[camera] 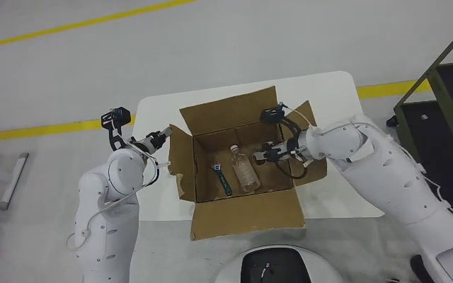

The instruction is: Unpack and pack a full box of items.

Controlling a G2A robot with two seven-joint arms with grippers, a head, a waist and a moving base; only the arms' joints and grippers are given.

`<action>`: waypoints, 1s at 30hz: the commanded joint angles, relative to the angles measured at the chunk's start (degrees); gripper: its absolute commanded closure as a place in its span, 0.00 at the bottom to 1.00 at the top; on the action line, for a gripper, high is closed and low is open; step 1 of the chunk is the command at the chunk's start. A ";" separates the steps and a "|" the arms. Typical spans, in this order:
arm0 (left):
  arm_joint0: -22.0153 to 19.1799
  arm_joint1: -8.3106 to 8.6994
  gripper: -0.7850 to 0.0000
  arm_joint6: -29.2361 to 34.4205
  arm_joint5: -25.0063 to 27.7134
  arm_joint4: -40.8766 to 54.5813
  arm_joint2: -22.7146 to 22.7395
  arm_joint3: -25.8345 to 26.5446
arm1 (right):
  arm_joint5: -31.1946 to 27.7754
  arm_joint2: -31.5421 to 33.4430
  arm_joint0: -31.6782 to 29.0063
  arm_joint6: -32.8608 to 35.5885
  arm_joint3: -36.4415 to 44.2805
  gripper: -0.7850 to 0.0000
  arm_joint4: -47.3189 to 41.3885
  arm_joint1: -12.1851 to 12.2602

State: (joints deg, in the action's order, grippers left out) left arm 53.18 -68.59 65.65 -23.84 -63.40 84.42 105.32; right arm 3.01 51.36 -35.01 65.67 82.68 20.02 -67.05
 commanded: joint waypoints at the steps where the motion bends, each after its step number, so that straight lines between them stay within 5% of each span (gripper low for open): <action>1: 0.00 0.00 0.00 0.00 0.00 0.00 0.00 0.00 | 2.32 -3.65 2.59 0.58 -3.73 1.00 0.95 -1.03; 13: 0.00 0.00 0.00 0.00 0.00 0.00 0.00 0.00 | 9.62 -16.92 12.89 2.48 -18.72 1.00 3.88 -7.65; 30: 0.00 0.00 0.00 0.00 0.00 0.00 0.00 0.00 | 4.64 -25.58 16.03 0.00 -31.51 1.00 2.67 -15.92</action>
State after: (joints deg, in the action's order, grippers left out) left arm 53.18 -68.59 65.65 -23.84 -63.40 84.42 105.32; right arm 8.09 25.90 -19.08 65.87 51.60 22.81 -82.69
